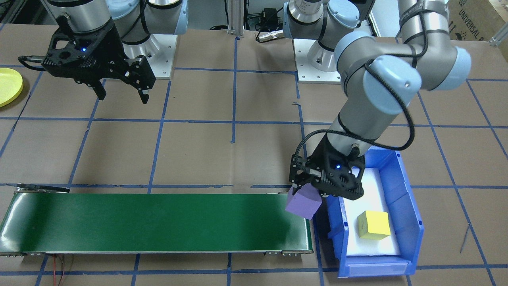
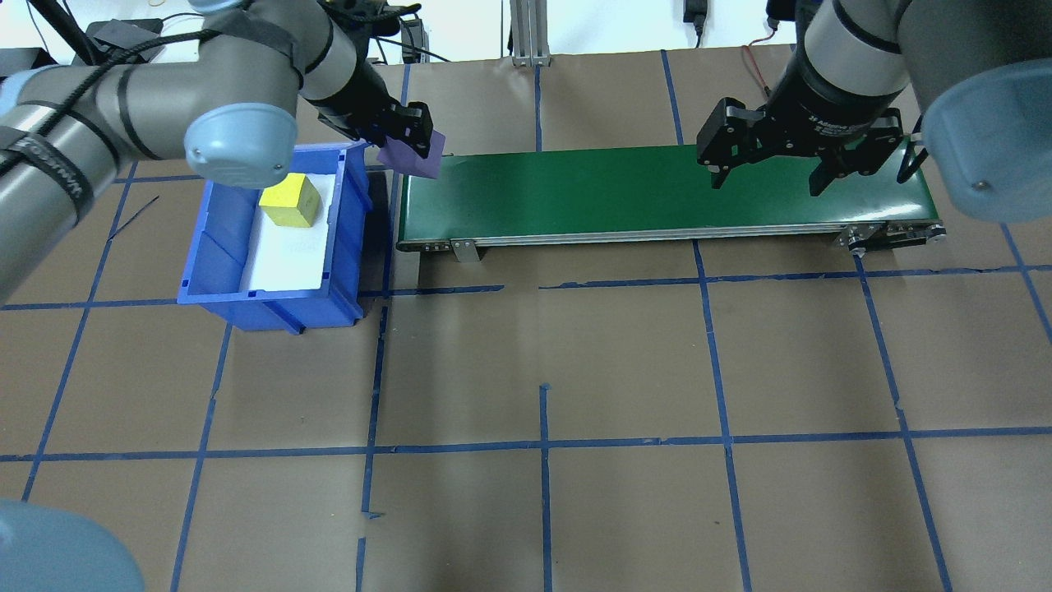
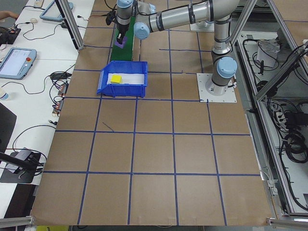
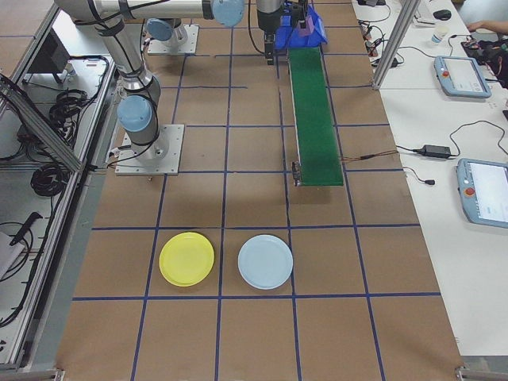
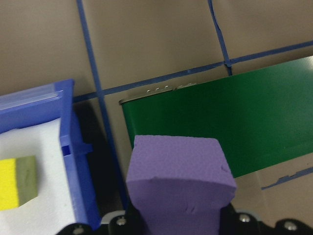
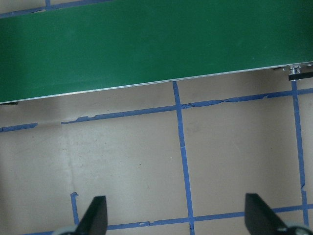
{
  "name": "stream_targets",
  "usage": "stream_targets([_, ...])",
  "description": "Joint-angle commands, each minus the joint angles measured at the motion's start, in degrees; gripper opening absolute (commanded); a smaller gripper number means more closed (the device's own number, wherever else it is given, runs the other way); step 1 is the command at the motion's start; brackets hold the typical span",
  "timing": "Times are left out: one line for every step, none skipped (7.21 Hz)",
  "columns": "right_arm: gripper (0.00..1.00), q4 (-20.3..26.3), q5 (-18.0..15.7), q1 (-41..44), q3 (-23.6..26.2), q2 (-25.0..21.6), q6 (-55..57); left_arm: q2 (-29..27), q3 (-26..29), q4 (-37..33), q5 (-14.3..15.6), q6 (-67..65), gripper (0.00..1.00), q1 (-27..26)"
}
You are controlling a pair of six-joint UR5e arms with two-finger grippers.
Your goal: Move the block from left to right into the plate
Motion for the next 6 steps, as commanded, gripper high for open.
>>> stream_targets([1.0, 0.09, -0.08, -0.17, 0.03, 0.0, 0.0, -2.33, -0.58, 1.15, -0.06, -0.78, 0.56, -0.69])
stream_targets([1.0, 0.0, 0.01, -0.09, 0.03, 0.0, 0.0, -2.42, -1.1, 0.98, 0.38, -0.96, 1.0, -0.69])
stream_targets([1.0, 0.0, -0.08, -0.26, 0.03, 0.0, 0.0, -2.42, -2.15, 0.97, 0.9, -1.22, 1.0, -0.69])
stream_targets([1.0, 0.0, -0.08, -0.18, 0.03, 0.0, 0.0, -1.81, -2.16, 0.97, 3.95, -1.14, 1.0, -0.69])
stream_targets([1.0, 0.0, 0.01, -0.09, 0.03, 0.0, 0.0, -0.76, -1.2, 0.54, 7.81, -1.13, 1.0, -0.69])
stream_targets([1.0, 0.0, -0.08, -0.09, 0.03, 0.0, 0.0, 0.12, -0.93, 0.36, 10.29, -1.13, 1.0, -0.43])
